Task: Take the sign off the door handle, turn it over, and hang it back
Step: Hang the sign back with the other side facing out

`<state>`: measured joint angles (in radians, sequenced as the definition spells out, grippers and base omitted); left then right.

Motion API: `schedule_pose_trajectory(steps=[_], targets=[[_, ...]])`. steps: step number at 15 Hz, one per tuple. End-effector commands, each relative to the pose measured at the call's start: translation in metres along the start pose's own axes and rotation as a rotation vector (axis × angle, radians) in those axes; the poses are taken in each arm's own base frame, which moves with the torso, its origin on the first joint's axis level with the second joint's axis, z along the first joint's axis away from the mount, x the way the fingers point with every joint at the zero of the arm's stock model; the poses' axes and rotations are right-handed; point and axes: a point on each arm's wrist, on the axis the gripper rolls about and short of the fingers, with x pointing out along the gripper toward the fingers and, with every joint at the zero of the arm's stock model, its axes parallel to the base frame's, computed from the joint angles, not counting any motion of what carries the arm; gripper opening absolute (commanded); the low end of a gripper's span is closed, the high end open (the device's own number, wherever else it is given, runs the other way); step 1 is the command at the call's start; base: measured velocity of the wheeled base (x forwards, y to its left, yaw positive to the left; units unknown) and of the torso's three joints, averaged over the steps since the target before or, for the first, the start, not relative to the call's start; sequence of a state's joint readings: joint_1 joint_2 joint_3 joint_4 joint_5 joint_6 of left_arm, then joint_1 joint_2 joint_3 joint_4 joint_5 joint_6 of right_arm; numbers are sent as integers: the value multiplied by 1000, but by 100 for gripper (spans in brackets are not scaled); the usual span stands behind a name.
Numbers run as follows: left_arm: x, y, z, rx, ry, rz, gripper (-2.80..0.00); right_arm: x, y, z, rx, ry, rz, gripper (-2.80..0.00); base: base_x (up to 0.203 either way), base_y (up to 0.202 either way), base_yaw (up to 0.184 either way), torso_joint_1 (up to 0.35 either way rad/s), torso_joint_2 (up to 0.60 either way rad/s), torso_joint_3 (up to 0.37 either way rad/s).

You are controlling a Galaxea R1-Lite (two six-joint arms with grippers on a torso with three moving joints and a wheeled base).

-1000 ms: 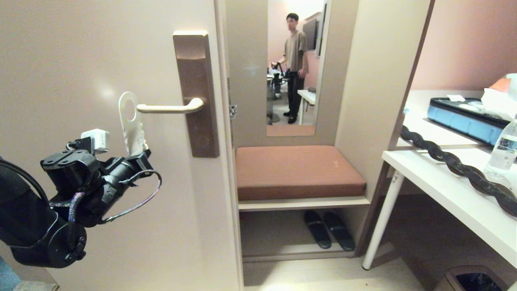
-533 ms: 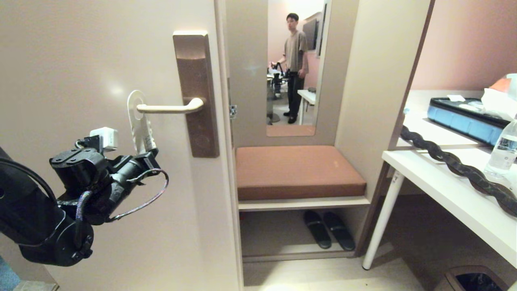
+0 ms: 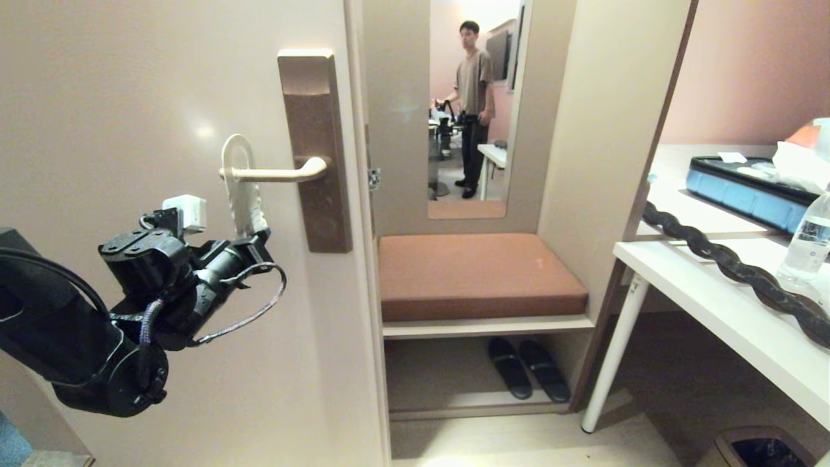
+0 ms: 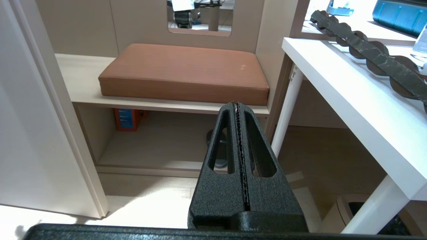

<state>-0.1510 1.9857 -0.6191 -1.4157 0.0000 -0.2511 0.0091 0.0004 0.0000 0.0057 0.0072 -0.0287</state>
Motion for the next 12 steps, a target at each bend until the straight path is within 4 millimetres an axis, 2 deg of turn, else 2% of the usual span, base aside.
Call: schedule_pose_trajectory(steps=[1,9,12], targets=[[0,-10,-2,-2,-1,-33,-280,0,0,0,0,0,2,-280,0,0,0,0,0,0],[-4,-35,-9,2,24,-103,-280,0,0,0,0,0,2,-280,0,0,0,0,0,0],[-6,-38,-12,40,36,-114,-280,0,0,0,0,0,1,-280,0,0,0,0,0,0]])
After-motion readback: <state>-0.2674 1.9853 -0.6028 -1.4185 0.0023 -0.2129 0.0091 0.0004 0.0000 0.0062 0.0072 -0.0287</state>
